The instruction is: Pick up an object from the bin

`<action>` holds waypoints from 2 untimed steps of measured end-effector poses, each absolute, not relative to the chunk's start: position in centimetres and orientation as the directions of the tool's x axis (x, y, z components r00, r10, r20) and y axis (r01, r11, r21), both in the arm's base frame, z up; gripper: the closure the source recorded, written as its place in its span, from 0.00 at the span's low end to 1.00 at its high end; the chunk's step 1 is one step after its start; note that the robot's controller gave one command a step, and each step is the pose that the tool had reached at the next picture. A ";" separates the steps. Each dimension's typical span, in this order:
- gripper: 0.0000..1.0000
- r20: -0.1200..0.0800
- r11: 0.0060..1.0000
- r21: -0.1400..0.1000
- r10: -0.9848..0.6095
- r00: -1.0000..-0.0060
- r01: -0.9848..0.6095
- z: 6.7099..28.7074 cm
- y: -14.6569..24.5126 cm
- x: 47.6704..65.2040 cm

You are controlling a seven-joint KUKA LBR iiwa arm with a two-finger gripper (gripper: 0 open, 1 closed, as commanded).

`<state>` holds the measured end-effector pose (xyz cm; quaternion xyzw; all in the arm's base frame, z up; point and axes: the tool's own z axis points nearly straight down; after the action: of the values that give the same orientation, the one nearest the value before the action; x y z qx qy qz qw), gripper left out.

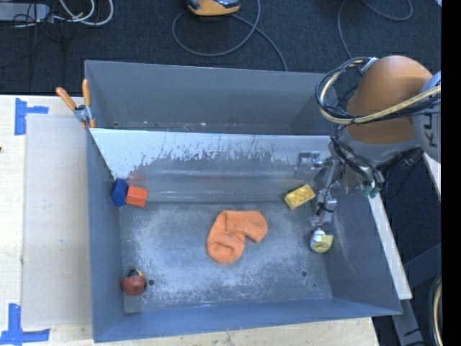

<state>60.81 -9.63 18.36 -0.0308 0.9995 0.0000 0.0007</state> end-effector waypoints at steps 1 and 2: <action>0.00 -0.003 0.992 0.000 -0.125 -0.992 -0.125 11.6 -9.2 61.4; 0.00 0.003 0.962 0.001 -0.274 -0.962 -0.274 7.8 -4.9 61.6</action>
Offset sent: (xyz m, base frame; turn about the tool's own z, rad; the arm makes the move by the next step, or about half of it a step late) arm 0.0109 0.0675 -0.1136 -0.2512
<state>61.60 -4.87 7.82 -0.1382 0.9904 0.0002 -0.0015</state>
